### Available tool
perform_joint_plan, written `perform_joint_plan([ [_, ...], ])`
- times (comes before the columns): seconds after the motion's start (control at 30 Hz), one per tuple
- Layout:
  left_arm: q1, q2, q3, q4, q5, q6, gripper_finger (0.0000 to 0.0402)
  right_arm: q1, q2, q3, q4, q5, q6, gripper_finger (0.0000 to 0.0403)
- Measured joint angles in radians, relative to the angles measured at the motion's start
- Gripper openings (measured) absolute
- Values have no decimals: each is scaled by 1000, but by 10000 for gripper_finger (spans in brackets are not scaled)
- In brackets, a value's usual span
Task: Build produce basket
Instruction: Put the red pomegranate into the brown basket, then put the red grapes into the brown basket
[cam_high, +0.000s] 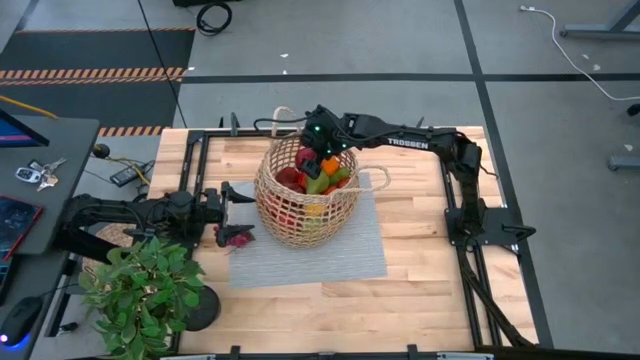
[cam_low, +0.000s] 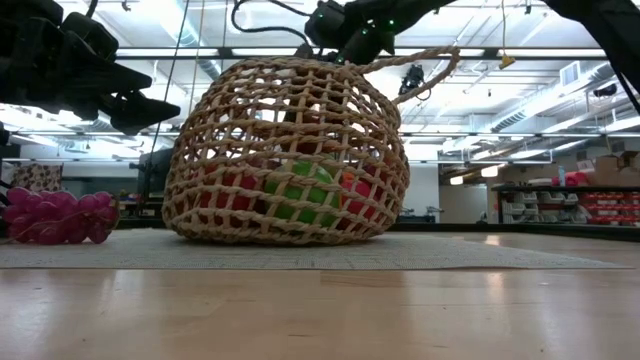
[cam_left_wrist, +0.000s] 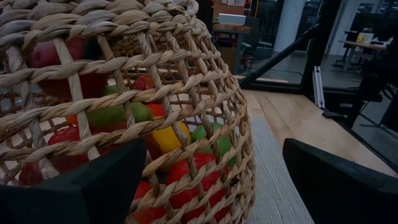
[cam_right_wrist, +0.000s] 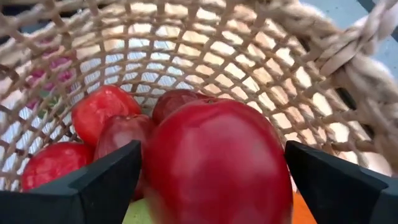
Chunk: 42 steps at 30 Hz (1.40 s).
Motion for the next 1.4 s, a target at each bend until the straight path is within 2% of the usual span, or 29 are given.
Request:
perform_joint_plan([
  [0.17, 0, 0, 0, 1, 0, 0, 386, 4, -42, 68, -68, 0, -1, 399],
  [0.33, 0, 0, 0, 0, 0, 0, 386, 39, -151, 93, -89, 14, -38, 394],
  [0.53, 0, 0, 0, 0, 0, 0, 386, 131, -344, 34, -104, 183, -97, 382],
  [0.67, 0, 0, 0, 0, 0, 0, 386, 193, -491, -102, -86, 244, -94, 372],
  [0.8, 0, 0, 0, 0, 0, 0, 386, 253, -657, -299, -27, 320, -63, 366],
  [1.13, 0, 0, 0, 0, 0, 0, 386, 482, -1077, -801, 348, 443, -27, 365],
  [1.23, 0, 0, 0, 0, 0, 0, 386, 555, -1182, -926, 443, 447, -34, 365],
  [1.4, 0, 0, 0, 0, 0, 0, 386, 658, -1358, -1086, 491, 414, -49, 365],
])
